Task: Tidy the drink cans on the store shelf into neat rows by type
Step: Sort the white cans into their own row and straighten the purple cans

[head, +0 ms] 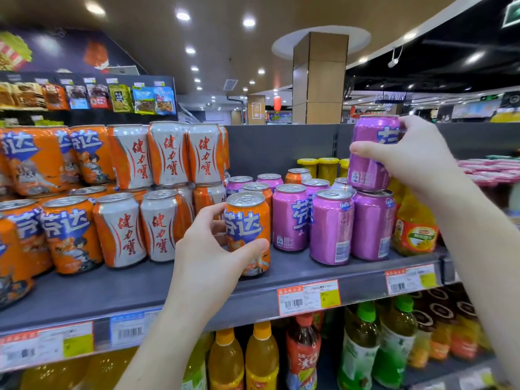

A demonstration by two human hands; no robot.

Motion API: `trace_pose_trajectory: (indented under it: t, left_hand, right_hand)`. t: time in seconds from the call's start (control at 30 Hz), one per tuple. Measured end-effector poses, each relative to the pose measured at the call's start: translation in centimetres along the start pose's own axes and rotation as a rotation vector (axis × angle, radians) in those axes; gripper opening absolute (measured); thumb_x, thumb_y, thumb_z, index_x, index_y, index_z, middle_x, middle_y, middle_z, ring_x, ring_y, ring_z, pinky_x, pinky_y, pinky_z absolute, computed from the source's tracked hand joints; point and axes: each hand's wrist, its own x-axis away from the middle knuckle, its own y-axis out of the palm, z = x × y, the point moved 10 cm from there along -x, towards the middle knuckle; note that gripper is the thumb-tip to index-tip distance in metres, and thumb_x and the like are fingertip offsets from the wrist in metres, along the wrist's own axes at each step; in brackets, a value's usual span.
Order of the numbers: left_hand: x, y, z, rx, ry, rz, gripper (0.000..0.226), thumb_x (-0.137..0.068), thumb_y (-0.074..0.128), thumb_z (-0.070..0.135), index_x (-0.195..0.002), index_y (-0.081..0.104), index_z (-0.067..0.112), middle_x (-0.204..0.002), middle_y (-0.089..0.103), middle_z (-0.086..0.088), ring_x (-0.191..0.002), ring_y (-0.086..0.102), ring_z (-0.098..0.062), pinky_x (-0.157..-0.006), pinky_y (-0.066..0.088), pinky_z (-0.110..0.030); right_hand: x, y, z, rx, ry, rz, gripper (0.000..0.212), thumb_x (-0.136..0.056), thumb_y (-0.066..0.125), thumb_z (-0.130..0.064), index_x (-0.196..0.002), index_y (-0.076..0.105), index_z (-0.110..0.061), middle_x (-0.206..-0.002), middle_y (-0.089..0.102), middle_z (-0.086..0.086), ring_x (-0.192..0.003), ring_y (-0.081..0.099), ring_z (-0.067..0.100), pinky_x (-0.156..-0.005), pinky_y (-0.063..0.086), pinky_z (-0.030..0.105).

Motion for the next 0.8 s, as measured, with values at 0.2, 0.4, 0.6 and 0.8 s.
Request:
trace_pose_trajectory:
  t: [0.2,0.4,0.6,0.8]
  left_hand:
    - [-0.2,0.5,-0.2,-0.030,-0.018,0.022,0.074,-0.068,0.090,0.041,-0.129,0.049,0.042,-0.096,0.055,0.032,-0.086,0.052,0.029,-0.053,0.044,0.000]
    - [-0.4,0.2,-0.1,-0.055,-0.033,0.027,0.070,-0.068,0.090,0.041,-0.121,0.045,0.047,-0.094,0.054,0.033,-0.083,0.057,0.015,-0.057,0.043,-0.007]
    - [-0.4,-0.3,-0.3,-0.080,-0.027,0.037,0.080,-0.067,0.089,0.043,-0.138,0.051,0.036,-0.101,0.059,0.026,-0.090,0.059,0.008,-0.061,0.044,-0.009]
    - [-0.7,-2.6,-0.5,-0.089,-0.031,0.093,0.078,-0.065,0.090,0.045,-0.134,0.052,0.038,-0.097,0.059,0.029,-0.092,0.059,0.008,-0.072,0.049,-0.018]
  right_hand:
    - [-0.1,-0.7,0.4,0.007,0.003,-0.018,0.075,-0.067,0.087,-0.053,-0.128,0.055,-0.024,-0.114,0.066,-0.002,-0.100,0.068,0.017,-0.080,0.061,0.044]
    - [0.6,-0.9,-0.1,-0.008,-0.005,-0.072,0.072,-0.067,0.088,-0.050,-0.125,0.054,-0.026,-0.114,0.066,-0.003,-0.099,0.068,0.016,-0.081,0.061,0.043]
    - [1.3,-0.6,-0.2,0.019,-0.020,-0.075,0.071,-0.074,0.084,-0.050,-0.132,0.052,-0.025,-0.117,0.064,-0.002,-0.099,0.066,0.015,-0.076,0.058,0.035]
    - [2.1,-0.5,0.2,-0.014,-0.033,-0.004,0.080,-0.073,0.084,-0.048,-0.138,0.047,-0.022,-0.119,0.059,-0.005,-0.103,0.062,0.014,-0.078,0.055,0.034]
